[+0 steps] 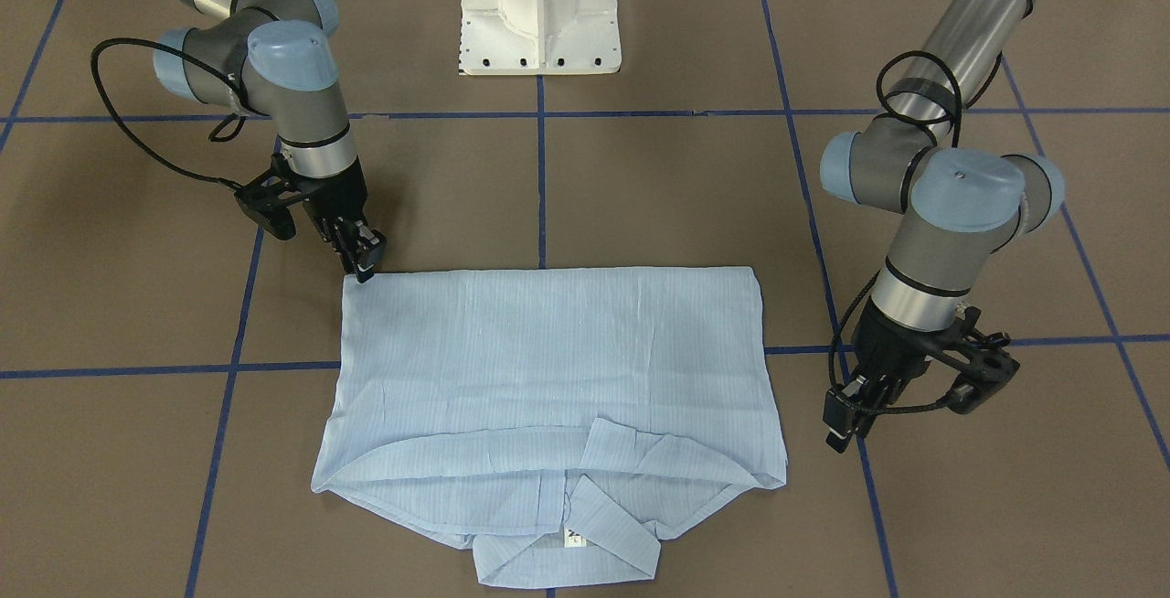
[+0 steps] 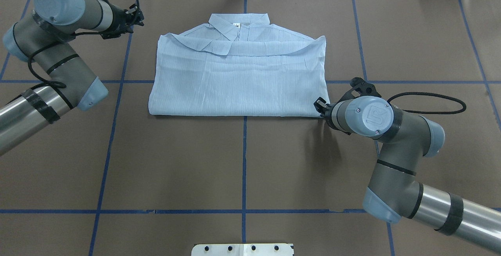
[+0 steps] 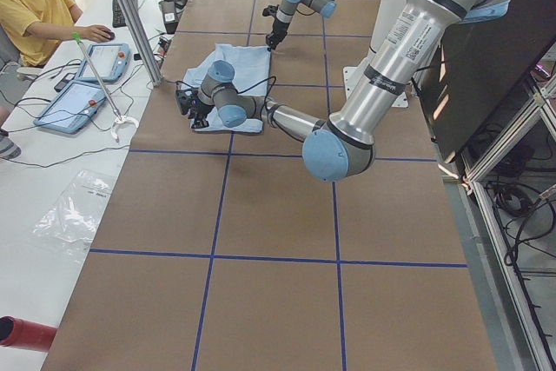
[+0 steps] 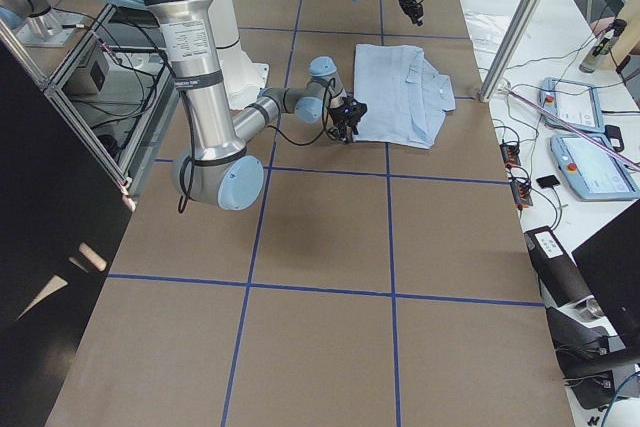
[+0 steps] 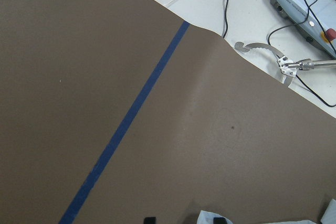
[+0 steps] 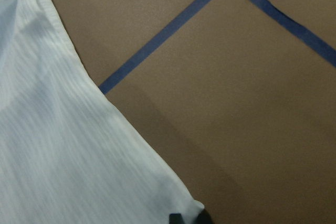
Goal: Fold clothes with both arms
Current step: 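Drag the shirt corner with the right gripper toward the robot, rotating the shirt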
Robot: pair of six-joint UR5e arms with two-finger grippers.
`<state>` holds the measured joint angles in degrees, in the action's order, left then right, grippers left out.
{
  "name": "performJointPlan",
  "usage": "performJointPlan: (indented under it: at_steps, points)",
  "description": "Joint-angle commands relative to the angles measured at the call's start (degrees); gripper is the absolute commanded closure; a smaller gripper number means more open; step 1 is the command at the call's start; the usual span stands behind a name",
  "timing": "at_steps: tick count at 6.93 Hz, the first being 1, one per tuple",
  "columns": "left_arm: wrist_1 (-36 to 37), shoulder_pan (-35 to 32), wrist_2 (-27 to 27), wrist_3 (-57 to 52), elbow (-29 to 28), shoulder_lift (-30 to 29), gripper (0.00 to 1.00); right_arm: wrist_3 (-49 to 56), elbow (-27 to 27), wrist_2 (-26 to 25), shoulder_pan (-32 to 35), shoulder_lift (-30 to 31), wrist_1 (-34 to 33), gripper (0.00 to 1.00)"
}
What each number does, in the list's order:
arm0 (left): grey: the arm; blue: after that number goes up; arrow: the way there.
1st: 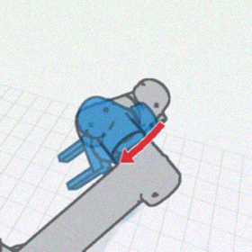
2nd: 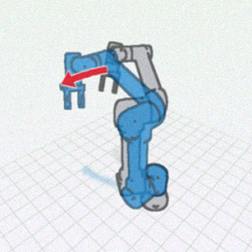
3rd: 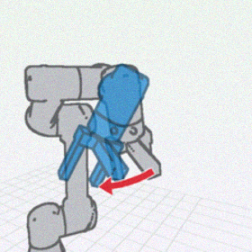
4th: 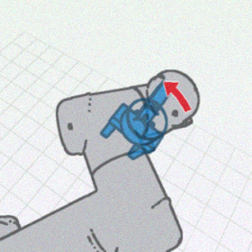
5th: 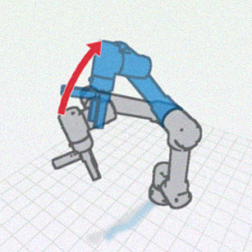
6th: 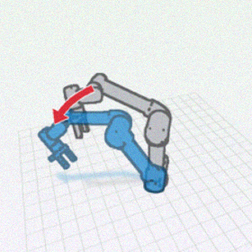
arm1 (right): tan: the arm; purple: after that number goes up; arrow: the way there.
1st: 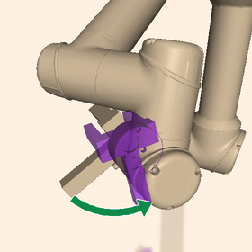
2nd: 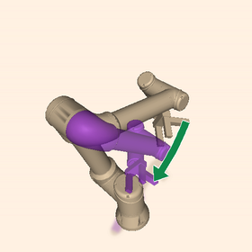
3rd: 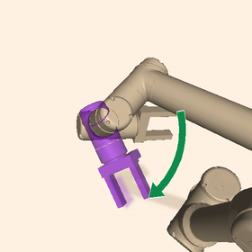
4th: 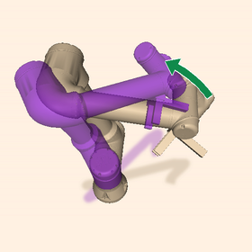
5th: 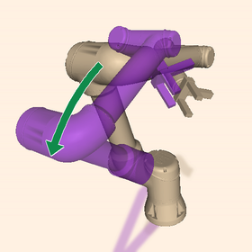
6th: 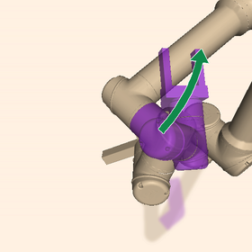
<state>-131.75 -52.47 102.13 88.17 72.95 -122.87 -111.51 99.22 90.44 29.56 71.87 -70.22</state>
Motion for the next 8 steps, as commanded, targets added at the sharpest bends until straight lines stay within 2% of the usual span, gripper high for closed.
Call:
performJointPlan:
  at_steps: [1,3,4,5,7,8]
  points:
    - [0.1,0.0,0.0,0.1,0.0,0.0,0.53,0.2,0.4,0.0,0.4,-0.1,0.0,1.0]
    - [0.1,0.0,0.0,0.2,0.0,0.0,0.53,0.0,2.7,0.4,0.6,0.8,-0.1,1.0]
    - [0.1,0.0,0.0,0.2,0.1,-0.1,0.53,-0.2,8.0,0.4,0.2,3.3,-3.3,1.0]
    - [0.1,0.0,0.1,0.2,0.5,0.0,0.53,-0.7,15.8,0.5,-3.1,4.7,-12.2,1.0]
    - [0.3,0.3,0.6,0.2,4.1,0.7,0.53,-4.7,28.1,1.1,-13.3,4.9,-28.9,1.0]
    - [0.5,0.8,0.9,0.8,7.4,1.7,0.53,-4.7,31.8,4.6,-18.5,5.0,-39.4,1.0]
